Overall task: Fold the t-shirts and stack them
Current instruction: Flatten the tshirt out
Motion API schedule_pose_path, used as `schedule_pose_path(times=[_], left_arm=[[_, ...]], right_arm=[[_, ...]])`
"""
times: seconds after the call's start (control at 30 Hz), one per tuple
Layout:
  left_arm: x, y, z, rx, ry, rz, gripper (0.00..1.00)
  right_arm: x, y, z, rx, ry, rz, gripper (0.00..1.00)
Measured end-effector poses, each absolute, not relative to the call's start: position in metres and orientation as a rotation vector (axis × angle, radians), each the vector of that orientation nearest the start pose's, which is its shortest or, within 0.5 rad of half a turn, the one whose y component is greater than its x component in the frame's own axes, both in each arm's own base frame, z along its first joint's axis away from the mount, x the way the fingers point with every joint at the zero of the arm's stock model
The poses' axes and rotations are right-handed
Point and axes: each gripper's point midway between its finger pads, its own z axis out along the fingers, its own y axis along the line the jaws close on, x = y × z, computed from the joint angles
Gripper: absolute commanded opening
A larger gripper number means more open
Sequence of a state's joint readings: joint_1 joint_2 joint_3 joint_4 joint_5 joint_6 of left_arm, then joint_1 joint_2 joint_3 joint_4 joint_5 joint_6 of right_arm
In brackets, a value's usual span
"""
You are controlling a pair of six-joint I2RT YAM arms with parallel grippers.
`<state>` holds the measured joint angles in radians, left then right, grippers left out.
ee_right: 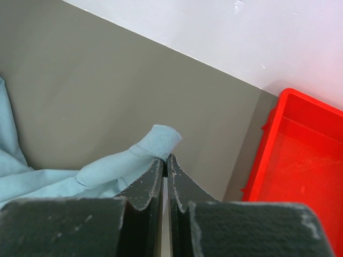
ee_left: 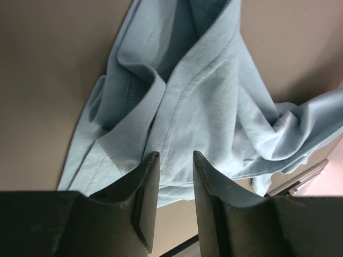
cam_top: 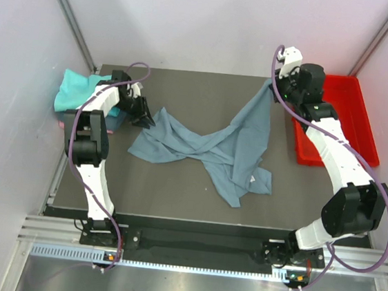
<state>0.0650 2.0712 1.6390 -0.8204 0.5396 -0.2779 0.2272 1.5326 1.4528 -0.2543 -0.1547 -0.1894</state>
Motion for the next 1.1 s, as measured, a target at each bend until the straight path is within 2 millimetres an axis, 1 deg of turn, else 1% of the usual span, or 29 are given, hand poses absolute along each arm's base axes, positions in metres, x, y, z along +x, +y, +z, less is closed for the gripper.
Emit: schedule_pose_path(times=[0.13,0.23,0.3,0.47,0.63,0.8,0.87,1.1], left_arm=[[0.425,-0.067,0.077,-0.367,2.762,-0.789,0.36],[0.414,-0.061,0.084,-0.391,2.763,-0.777,0.36],[0.408,-0.057,0.091,-0.393,2.753,-0.763,0.38],[0.407,-0.052,0.095,-0.399,2.747,-0.752,0.40],[0.410,-0.052,0.090,-0.400,2.758,-0.750,0.40],[0.413,-0.051,0.076,-0.415,2.788,-0.743,0.40],[0.413,-0.051,0.073,-0.419,2.795,-0.742,0.39],[0.413,-0.051,0.072,-0.421,2.795,-0.743,0.35]], right_arm=[[0.464,0.128,0.298,-0.492,1.839,0.181,0.00],[0.464,0.128,0.297,-0.490,1.841,0.185,0.00],[0.465,0.130,0.295,-0.493,1.844,0.190,0.00],[0.470,0.132,0.290,-0.493,1.857,0.198,0.00],[0.472,0.132,0.290,-0.494,1.856,0.199,0.00],[0.472,0.132,0.290,-0.495,1.856,0.198,0.00],[0.472,0.132,0.290,-0.494,1.856,0.197,0.00],[0.472,0.133,0.289,-0.495,1.856,0.199,0.00]])
